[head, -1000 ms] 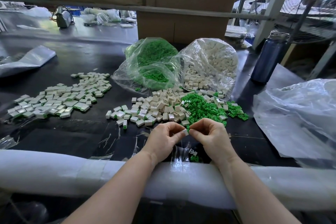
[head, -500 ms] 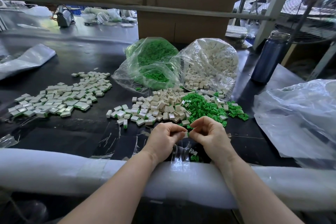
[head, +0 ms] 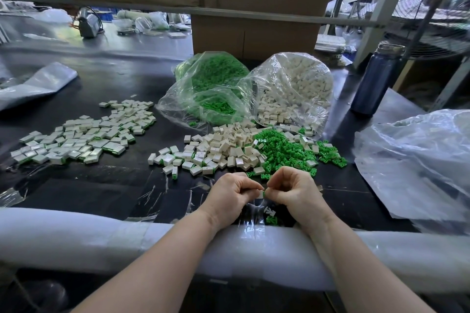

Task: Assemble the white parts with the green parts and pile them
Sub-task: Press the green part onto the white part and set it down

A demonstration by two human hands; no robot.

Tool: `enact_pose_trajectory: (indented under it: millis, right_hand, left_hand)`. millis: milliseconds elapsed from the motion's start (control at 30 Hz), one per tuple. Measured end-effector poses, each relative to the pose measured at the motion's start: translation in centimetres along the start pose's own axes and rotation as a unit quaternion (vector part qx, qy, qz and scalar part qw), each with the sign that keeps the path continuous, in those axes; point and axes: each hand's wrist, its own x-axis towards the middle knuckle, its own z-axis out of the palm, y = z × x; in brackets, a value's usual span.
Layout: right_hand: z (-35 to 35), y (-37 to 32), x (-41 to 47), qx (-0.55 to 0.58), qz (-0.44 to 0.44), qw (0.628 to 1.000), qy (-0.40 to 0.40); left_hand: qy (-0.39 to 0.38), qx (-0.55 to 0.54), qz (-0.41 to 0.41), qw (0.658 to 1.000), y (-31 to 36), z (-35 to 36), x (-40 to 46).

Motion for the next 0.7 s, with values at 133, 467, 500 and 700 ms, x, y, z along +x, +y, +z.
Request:
enact_pose_trajectory:
  millis: [133, 467, 500, 700]
  right_hand:
    - [-0.06, -0.06, -0.02, 0.012, 0.005, 1.000, -0.001]
    - [0.18, -0.28, -0.09, 0.014, 0.007, 1.000, 0.008]
    - [0.21, -0.30, -0.09, 0.031, 0.012, 0.999, 0.018]
    - [0.29, -0.10, 0.21, 0.061, 0.034, 0.996, 0.048]
  left_hand:
    - [0.001, -0.002, 0.004, 1.000, 0.14, -0.08, -0.04]
    - [0.008, 0.038, 0.010, 0.999, -0.06, 0.27, 0.00]
    - [0.017, 0.039, 0.012, 0.999, -0.04, 0.35, -0.04]
    - [0.036, 0.051, 0.017, 0.998, -0.38, 0.54, -0.16]
